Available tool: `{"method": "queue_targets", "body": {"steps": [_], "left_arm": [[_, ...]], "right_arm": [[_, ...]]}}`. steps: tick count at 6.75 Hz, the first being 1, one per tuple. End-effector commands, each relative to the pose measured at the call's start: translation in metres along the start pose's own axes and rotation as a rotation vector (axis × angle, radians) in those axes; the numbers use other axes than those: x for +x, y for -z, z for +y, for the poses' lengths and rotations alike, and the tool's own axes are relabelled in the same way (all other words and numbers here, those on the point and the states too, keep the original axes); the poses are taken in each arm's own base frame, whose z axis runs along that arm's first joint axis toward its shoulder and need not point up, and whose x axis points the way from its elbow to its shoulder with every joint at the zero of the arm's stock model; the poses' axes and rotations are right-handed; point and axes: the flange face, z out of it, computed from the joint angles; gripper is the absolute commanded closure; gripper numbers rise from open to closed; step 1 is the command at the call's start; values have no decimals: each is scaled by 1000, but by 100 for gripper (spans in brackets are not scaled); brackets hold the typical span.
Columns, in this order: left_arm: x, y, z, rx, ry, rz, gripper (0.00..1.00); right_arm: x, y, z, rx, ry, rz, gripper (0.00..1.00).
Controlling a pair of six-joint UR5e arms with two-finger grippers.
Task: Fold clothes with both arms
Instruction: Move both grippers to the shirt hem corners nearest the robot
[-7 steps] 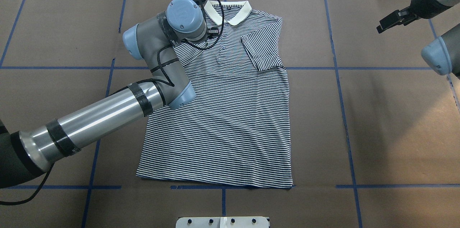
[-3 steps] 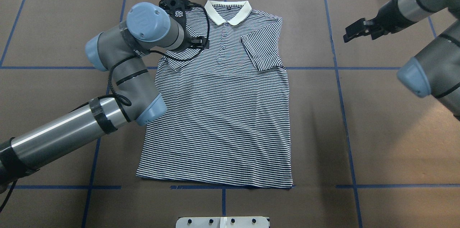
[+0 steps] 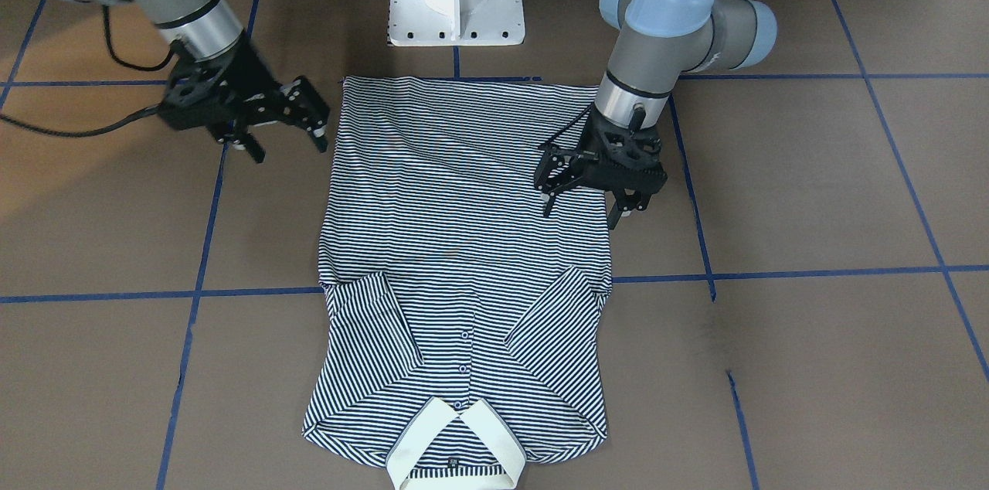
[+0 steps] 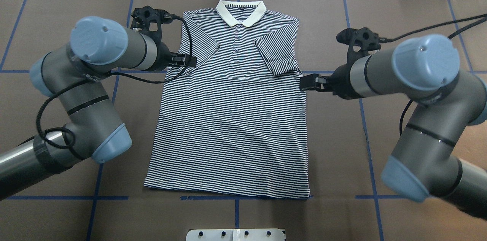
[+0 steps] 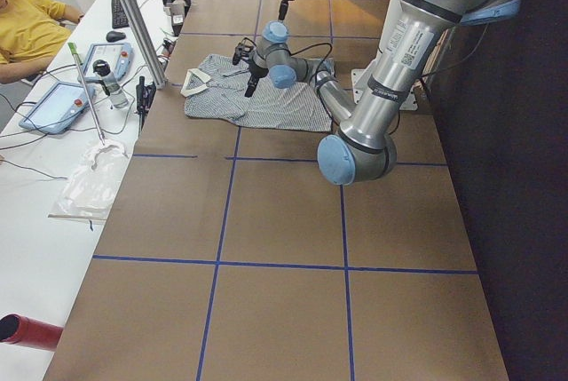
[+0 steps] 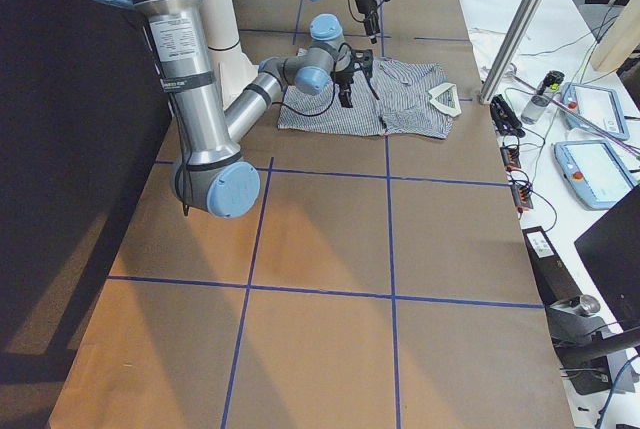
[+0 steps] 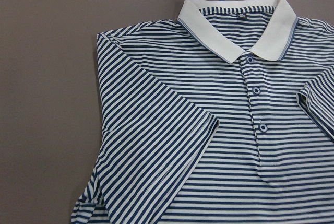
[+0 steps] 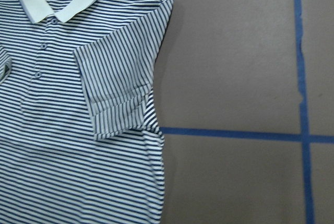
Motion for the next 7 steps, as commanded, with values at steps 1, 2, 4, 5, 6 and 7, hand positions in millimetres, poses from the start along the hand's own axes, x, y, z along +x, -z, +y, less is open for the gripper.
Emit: {"method": "queue_targets", "body": {"steps": [1,2,4,5,6,7], "left_arm": [[19,14,55,-63,51,59,0],[17,22,107,-108,111,63,0],[-20,33,183,-183,155,0,0],[-25,23,218,-196,176,-45,0],[-22,19,247,-230,203,-62,11],[-22,14,268,-220,209,-86,25]], "right_arm": [[-21,-22,135,36,-65,42,0],[-13,-10,158,2,-108,61,3],[14,-18,176,4,-101,116,5],[14,-18,176,7,-100,118,5],[14,-18,176,13,-100,117,4],[14,-18,178,14,-101,115,4]]}}
